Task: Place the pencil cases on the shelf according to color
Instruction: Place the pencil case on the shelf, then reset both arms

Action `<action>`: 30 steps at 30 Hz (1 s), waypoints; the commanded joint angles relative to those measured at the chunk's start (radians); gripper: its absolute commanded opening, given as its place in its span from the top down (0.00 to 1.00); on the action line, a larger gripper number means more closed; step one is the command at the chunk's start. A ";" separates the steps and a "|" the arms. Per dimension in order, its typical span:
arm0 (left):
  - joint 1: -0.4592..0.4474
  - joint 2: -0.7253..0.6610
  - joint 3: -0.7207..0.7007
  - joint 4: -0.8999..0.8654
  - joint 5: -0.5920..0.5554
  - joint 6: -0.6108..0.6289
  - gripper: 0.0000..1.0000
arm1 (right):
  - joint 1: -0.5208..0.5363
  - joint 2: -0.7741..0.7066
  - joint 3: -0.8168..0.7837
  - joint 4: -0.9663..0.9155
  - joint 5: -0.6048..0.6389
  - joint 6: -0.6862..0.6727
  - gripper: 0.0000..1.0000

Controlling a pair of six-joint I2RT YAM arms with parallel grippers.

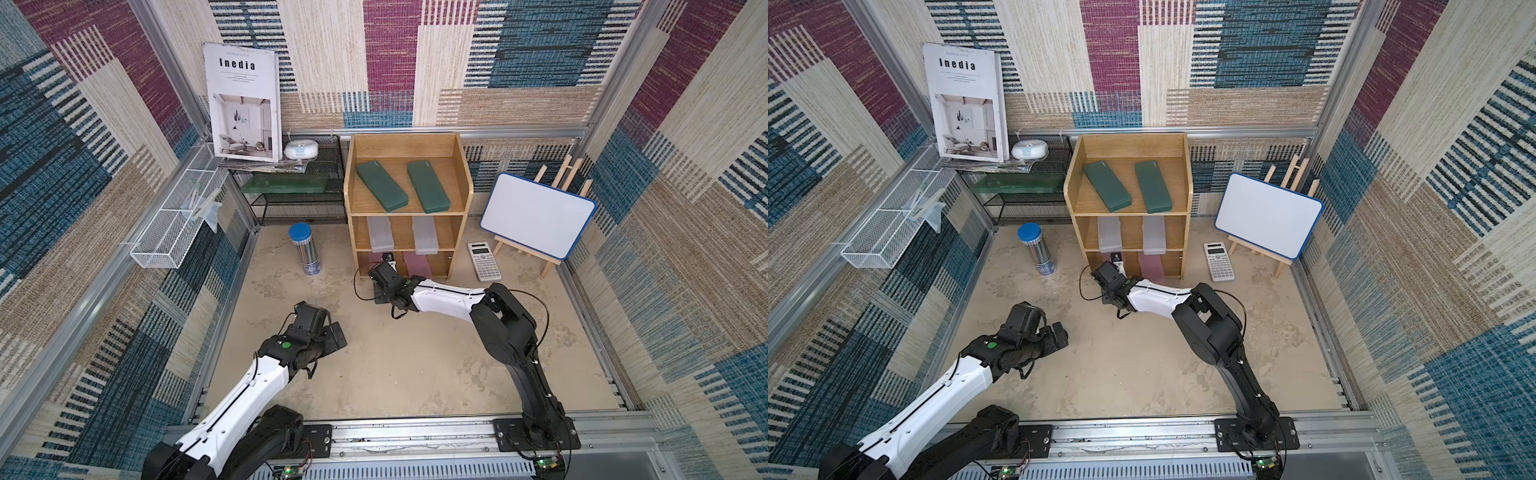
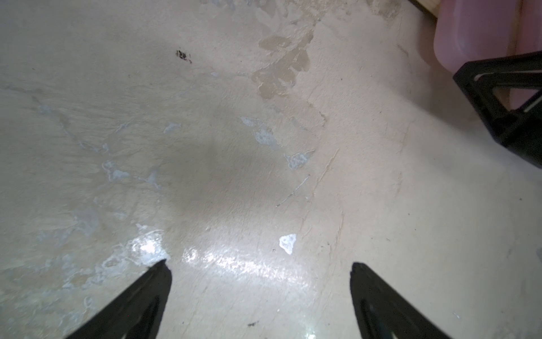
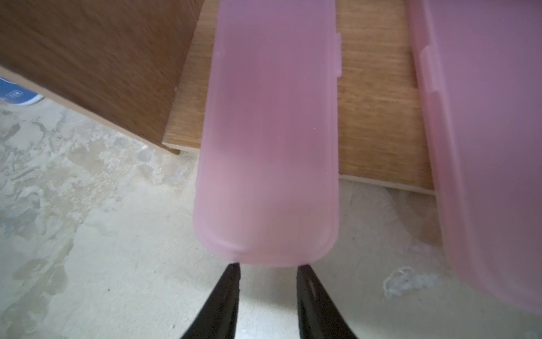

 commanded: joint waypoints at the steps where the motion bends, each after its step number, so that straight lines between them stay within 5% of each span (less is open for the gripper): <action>1: 0.001 -0.012 0.021 -0.027 -0.039 0.004 0.01 | 0.003 -0.049 -0.027 0.021 0.014 -0.014 0.62; 8: -0.001 -0.115 0.054 -0.045 -0.073 0.032 0.01 | 0.021 -0.276 -0.235 0.100 0.040 -0.029 0.50; 13: -0.001 -0.202 0.063 -0.035 -0.156 0.072 0.01 | 0.040 -0.461 -0.390 0.101 0.087 -0.048 0.24; 17: -0.002 -0.174 0.104 0.028 -0.182 0.184 0.01 | 0.045 -0.623 -0.517 0.061 0.243 -0.032 0.00; 25: 0.007 0.000 0.137 0.234 -0.417 0.364 0.01 | -0.058 -0.815 -0.667 0.073 0.461 -0.188 0.00; 30: 0.085 0.059 0.086 0.334 -0.511 0.400 0.01 | -0.209 -0.952 -0.832 0.297 0.391 -0.374 0.00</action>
